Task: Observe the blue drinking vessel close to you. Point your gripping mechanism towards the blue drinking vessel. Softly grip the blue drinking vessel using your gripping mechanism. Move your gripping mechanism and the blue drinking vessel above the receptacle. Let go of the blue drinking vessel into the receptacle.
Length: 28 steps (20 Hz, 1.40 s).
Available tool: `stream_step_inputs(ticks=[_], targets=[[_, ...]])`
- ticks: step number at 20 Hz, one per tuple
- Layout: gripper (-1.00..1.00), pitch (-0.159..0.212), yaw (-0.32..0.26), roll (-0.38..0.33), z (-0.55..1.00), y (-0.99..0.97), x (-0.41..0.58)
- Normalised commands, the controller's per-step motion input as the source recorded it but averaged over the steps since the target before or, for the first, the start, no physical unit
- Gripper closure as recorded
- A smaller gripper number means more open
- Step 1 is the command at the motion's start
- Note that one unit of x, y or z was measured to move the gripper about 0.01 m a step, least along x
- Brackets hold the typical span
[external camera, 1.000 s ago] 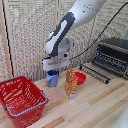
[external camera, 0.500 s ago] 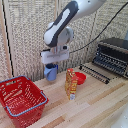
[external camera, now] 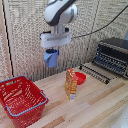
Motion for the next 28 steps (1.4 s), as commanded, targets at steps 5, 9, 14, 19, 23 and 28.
stream_step_inputs(ticks=[5, 9, 14, 19, 23, 28], targets=[[1.0, 0.054, 0.0, 0.043, 0.54, 0.81, -0.102], [1.0, 0.054, 0.0, 0.003, 0.29, 0.91, -0.093], [1.0, 0.049, 0.0, -0.011, 0.08, 0.97, -0.044], [1.0, 0.033, 0.0, -0.056, -0.05, 0.98, -0.001], [1.0, 0.005, 0.0, -0.092, -0.25, 0.96, 0.0], [1.0, 0.0, 0.0, -0.257, -0.55, 0.58, -0.038]])
